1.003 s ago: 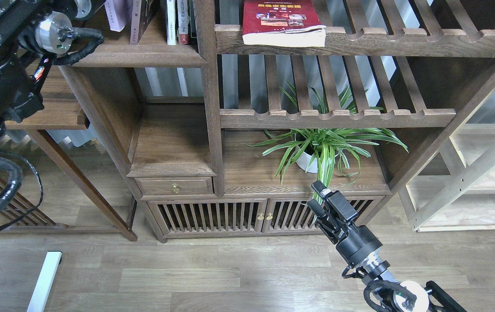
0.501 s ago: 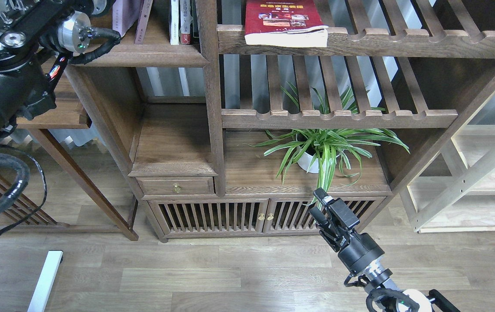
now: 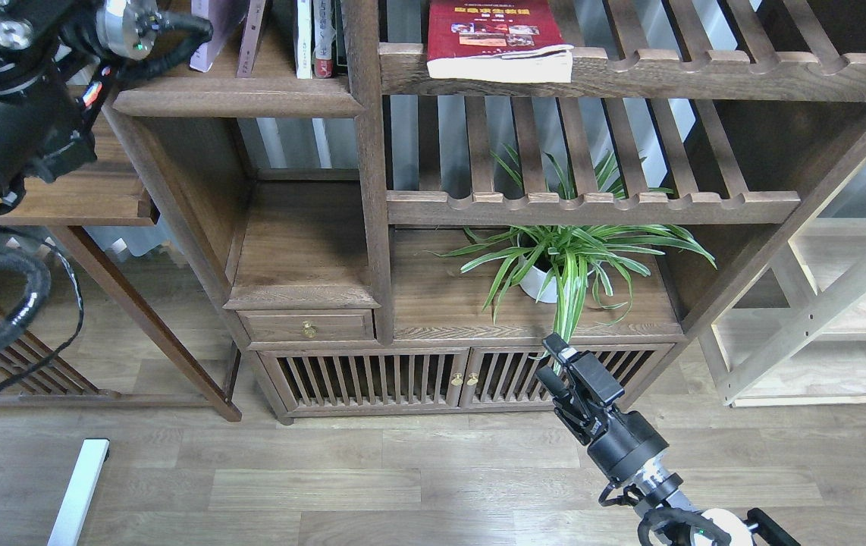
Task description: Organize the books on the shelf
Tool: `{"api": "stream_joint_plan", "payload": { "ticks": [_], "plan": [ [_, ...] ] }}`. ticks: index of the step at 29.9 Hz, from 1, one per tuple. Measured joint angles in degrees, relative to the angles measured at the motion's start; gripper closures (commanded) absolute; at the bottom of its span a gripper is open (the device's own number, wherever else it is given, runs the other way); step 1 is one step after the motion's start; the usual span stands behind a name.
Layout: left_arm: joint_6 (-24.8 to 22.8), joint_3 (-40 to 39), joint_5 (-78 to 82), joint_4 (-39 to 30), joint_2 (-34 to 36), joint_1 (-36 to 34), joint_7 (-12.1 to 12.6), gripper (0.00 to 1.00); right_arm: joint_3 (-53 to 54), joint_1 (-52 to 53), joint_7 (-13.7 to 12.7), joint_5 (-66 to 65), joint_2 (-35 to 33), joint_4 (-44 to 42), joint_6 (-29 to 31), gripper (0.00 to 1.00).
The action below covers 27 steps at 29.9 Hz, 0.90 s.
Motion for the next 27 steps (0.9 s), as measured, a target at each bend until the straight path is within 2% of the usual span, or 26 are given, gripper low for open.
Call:
{"api": "stream_joint_plan", "payload": {
  "ticks": [4,11,16,21,23,26,27],
  "plan": [
    [-0.1,-0.2,0.0,-0.9,0.3,-1.0,-1.3,0.34,0.4,0.0,0.0,0.0,-0.1,0.0,0.0,0.06],
    [-0.3,-1.4,-0.6,-9.5,4.7,0.9,-2.9,0.24,0.8,0.1,0.1,0.0,-0.2,-0.2,0.0,0.06],
    [-0.4,-1.5,-2.3,-16.0,7.1,4.3,-7.8,0.18,0.8,0.3,0.1,0.0,0.0,-0.3,0.0,0.05],
    [-0.8,-3.0,-4.4,-23.8,12.3,8.5,-10.7,0.11,0.8,0.4,0.2,0.0,0.3,-0.3,0.0,0.05],
    [-1.1,-4.6,-6.6,-26.8,13.4,10.4,-13.4,0.03,0.8,0.6,0.2,0.0,0.5,-0.1,0.0,0.05],
    [-2.8,-6.9,-9.1,-31.4,15.8,13.4,-17.6,0.01,0.8,0.8,0.1,0.0,0.9,0.2,0.0,0.04],
    [-4.7,-7.8,-9.7,-32.7,16.9,14.6,-19.1,0.01,0.7,0.8,0.0,-0.1,1.0,0.3,0.0,0.04]
  ]
}}
